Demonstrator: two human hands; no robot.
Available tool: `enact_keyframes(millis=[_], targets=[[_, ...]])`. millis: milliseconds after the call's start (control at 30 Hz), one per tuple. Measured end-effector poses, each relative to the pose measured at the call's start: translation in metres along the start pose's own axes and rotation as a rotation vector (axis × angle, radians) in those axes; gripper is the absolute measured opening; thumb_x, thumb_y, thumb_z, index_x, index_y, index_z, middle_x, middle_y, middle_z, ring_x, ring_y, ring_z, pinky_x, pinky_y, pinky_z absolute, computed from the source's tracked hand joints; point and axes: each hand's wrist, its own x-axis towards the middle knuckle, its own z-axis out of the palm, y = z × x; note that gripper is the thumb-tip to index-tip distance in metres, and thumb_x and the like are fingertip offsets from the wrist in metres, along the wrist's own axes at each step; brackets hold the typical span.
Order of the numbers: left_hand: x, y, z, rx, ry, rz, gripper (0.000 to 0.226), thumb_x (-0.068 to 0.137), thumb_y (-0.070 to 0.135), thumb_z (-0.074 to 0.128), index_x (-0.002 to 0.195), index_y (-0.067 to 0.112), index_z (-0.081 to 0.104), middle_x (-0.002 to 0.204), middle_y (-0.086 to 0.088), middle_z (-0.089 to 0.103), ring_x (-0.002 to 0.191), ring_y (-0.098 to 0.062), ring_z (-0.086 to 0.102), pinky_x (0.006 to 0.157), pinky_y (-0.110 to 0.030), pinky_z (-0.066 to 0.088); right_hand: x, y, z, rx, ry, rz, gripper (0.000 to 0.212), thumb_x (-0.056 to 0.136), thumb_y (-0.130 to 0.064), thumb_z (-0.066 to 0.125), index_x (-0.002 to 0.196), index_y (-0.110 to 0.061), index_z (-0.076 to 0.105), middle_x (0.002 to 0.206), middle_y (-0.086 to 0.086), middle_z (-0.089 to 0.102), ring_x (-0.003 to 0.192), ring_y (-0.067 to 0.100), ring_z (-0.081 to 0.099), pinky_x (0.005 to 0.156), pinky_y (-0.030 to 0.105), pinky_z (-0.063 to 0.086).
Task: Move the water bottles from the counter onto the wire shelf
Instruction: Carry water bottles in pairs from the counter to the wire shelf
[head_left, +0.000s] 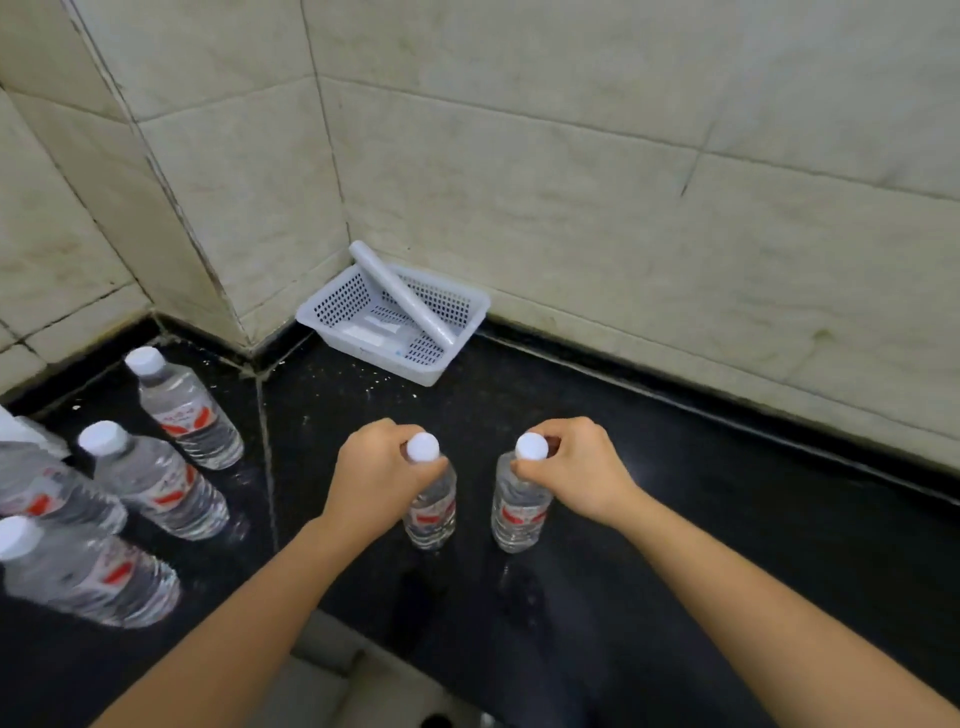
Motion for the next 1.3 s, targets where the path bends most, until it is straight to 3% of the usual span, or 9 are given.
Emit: enact_keyframes(millis=[200,500,633,733,867,1033,1133,1300], targets=[[-0.087,0.112,0.066,-0.062,-0.113,0.138,0.01,0.071,0.031,0.071,0.071,0.022,0.068,0.067,0.004,0.051,0.065,-0.011,0.053,0.056,-0.024,0.036,-0.123,0.089,-0.096,-0.043,0.073,0.081,0.007,0.067,-0.021,0.073,0.074,-0.022,0.072,0.067,-0.008,0.065,0.066,0.011,0.059,0.061,0.032,0.051],[-0.197,0.289,0.144,-0.178,-0.198,0.415,0.008,0.075,0.028,0.069,0.075,0.02,0.068,0.07,0.001,0.05,0.067,-0.013,0.051,0.055,-0.024,0.034,-0.3,0.181,-0.239,0.002,0.325,0.178,0.01,0.069,-0.018,0.072,0.076,-0.011,0.073,0.072,0.01,0.069,0.06,0.009,0.05,0.056,0.028,0.042],[-0.227,0.369,0.163,-0.235,-0.268,0.528,0.009,0.075,0.029,0.071,0.076,0.02,0.07,0.069,0.003,0.05,0.065,-0.01,0.05,0.056,-0.024,0.036,-0.362,0.203,-0.299,-0.015,0.461,0.203,0.008,0.071,-0.021,0.074,0.076,-0.014,0.074,0.06,-0.004,0.062,0.055,0.002,0.048,0.052,0.017,0.039],[-0.246,0.429,0.174,-0.272,-0.333,0.596,0.009,0.073,0.029,0.073,0.073,0.02,0.071,0.076,-0.005,0.06,0.073,-0.018,0.056,0.065,-0.034,0.046,-0.401,0.218,-0.344,-0.029,0.545,0.225,0.011,0.071,-0.023,0.074,0.069,-0.014,0.071,0.05,-0.01,0.052,0.047,0.0,0.044,0.045,0.012,0.032],[-0.262,0.507,0.187,-0.373,-0.388,0.713,0.01,0.072,0.024,0.074,0.072,0.015,0.072,0.071,-0.007,0.066,0.066,-0.015,0.058,0.063,-0.037,0.05,-0.443,0.239,-0.399,-0.026,0.678,0.26,0.025,0.071,-0.021,0.073,0.06,-0.002,0.059,0.049,-0.006,0.039,0.045,0.003,0.03,0.046,0.023,0.026],[-0.275,0.601,0.217,-0.486,-0.415,0.87,0.019,0.07,0.028,0.074,0.065,0.012,0.066,0.064,-0.011,0.061,0.059,-0.011,0.048,0.057,-0.032,0.039,-0.488,0.266,-0.472,-0.048,0.815,0.271,0.02,0.071,-0.024,0.076,0.066,-0.006,0.068,0.046,-0.01,0.046,0.041,0.002,0.037,0.041,0.016,0.027],[-0.281,0.655,0.24,-0.563,-0.444,0.916,0.027,0.066,0.033,0.07,0.068,0.007,0.065,0.07,-0.019,0.063,0.061,-0.01,0.047,0.058,-0.037,0.043,-0.509,0.283,-0.52,-0.072,0.849,0.241,0.022,0.071,-0.021,0.076,0.062,-0.004,0.065,0.048,-0.006,0.045,0.043,0.004,0.034,0.041,0.014,0.024],[-0.29,0.738,0.269,-0.671,-0.464,0.922,0.027,0.065,0.027,0.075,0.075,0.004,0.066,0.076,-0.021,0.066,0.063,-0.01,0.05,0.063,-0.04,0.051,-0.531,0.319,-0.595,-0.082,0.902,0.243,0.03,0.071,-0.024,0.075,0.069,0.004,0.065,0.055,0.001,0.043,0.051,0.008,0.035,0.051,0.026,0.027]])
